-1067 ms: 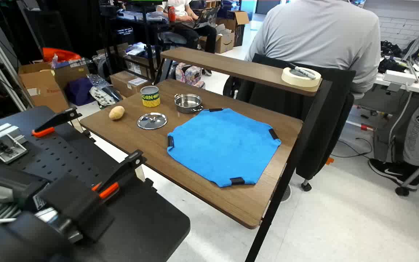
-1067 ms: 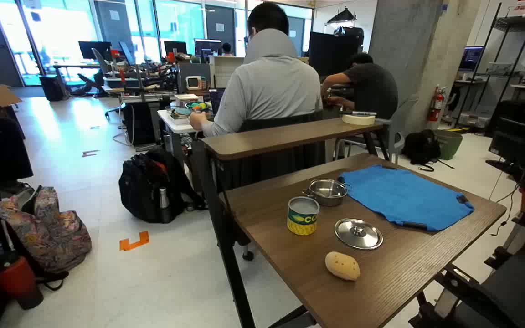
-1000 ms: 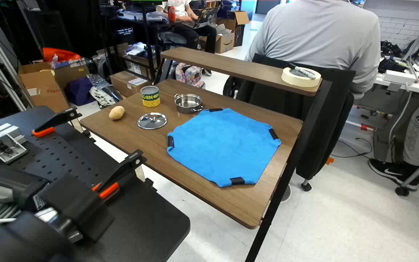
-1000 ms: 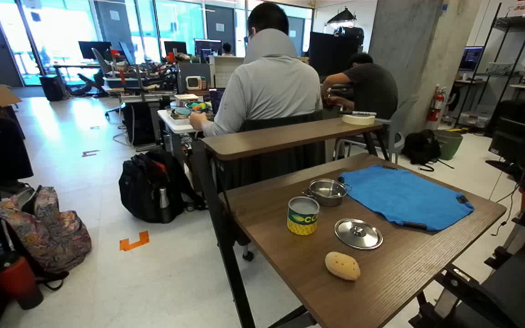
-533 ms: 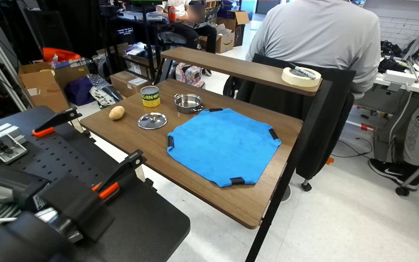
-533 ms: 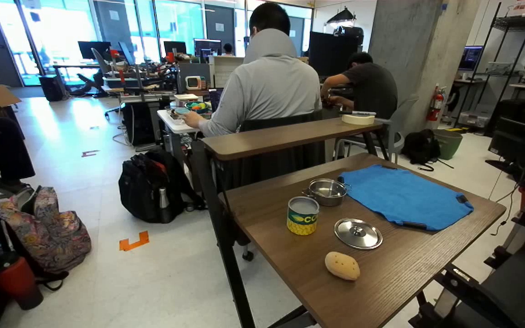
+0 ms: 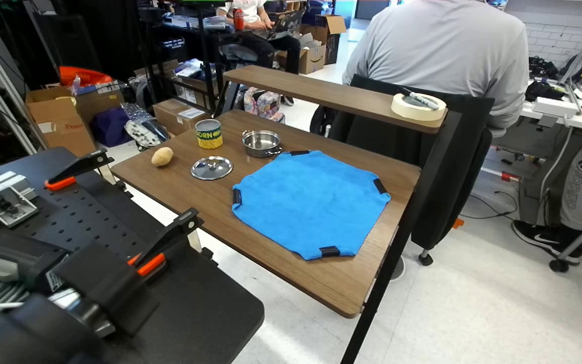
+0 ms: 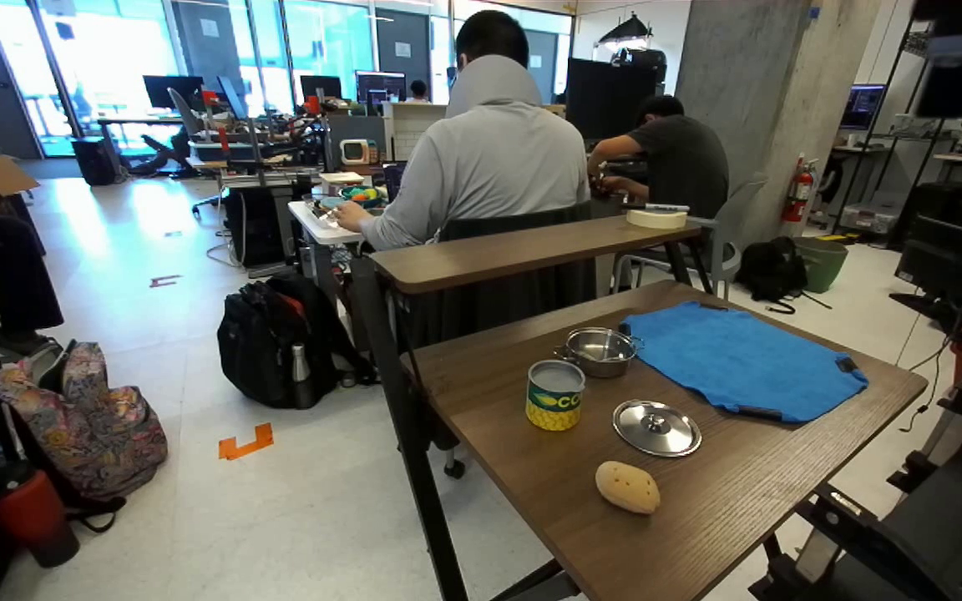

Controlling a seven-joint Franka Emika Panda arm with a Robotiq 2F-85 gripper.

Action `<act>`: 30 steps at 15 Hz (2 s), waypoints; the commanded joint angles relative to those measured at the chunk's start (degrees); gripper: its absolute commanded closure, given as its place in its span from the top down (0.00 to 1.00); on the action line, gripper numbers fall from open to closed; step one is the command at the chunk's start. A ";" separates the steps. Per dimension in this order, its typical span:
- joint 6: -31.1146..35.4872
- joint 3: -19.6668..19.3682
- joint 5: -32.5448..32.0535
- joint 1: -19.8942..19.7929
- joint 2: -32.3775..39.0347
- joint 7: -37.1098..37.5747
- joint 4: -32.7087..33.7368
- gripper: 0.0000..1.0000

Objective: Move the object to the right

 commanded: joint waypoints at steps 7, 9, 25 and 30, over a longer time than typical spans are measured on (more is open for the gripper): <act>10.46 -1.21 -24.12 2.76 35.52 5.36 23.54 1.00; 10.47 -2.63 -21.56 3.97 32.10 4.15 20.01 1.00; 17.27 -3.93 -5.73 4.25 47.13 -8.53 28.83 1.00; 18.09 -5.60 -5.27 6.52 53.36 -7.31 33.43 1.00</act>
